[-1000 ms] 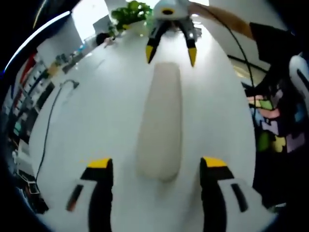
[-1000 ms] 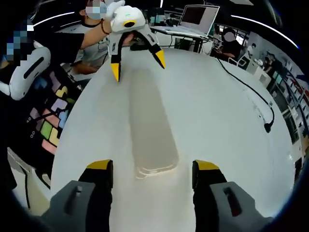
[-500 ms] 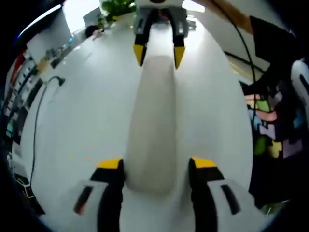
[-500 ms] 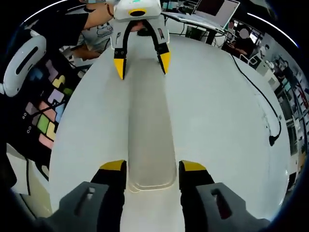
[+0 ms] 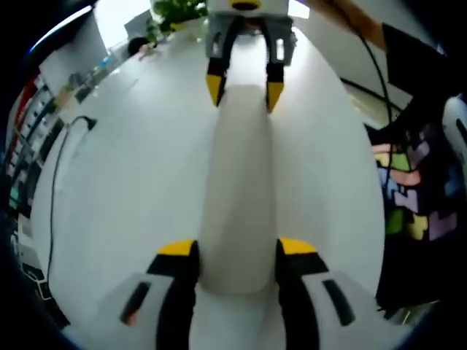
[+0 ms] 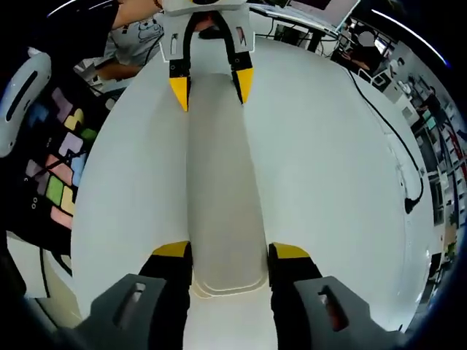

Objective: Arrange the utensils inside the cutlery case until each visible utensil rests in its matching compartment.

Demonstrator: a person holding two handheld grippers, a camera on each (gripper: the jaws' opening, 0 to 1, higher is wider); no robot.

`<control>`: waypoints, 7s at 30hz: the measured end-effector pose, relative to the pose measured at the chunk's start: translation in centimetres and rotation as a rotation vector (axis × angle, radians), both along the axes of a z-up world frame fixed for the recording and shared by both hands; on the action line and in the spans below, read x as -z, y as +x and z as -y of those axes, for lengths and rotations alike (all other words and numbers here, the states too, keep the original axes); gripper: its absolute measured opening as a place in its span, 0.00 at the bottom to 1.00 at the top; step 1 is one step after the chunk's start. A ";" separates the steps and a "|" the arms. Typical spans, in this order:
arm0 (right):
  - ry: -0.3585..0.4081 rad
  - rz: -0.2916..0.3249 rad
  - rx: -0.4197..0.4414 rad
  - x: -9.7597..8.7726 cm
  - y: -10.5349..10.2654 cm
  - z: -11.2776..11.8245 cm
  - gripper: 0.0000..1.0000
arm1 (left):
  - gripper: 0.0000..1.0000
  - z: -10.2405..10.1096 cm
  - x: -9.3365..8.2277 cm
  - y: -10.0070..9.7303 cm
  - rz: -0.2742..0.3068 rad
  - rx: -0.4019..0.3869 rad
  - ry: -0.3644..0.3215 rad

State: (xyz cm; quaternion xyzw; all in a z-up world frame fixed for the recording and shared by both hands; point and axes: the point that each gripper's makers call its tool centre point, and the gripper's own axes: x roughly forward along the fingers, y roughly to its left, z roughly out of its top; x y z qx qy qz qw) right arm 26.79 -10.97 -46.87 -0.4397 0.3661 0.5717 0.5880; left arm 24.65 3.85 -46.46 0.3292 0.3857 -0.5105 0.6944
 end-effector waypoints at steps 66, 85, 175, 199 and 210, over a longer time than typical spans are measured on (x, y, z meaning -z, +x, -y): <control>-0.111 0.010 0.130 0.1 5.6 2.6 0.42 | 0.43 2.0 0.2 8.2 0.025 0.110 0.205; -0.073 0.062 0.176 -2.3 5.7 3.8 0.40 | 0.45 1.9 0.1 8.2 0.024 0.094 0.213; 0.981 0.888 1.163 -13.2 -3.7 20.1 0.99 | 0.89 -12.3 -14.7 -2.1 0.791 -0.801 -0.764; 0.924 0.860 1.195 -11.6 -3.7 21.3 0.99 | 0.97 -14.1 -14.7 -1.8 0.820 -0.882 -0.745; 0.910 0.851 1.186 -11.4 -3.7 21.1 0.99 | 0.96 -13.2 -14.8 -1.9 0.805 -0.849 -0.765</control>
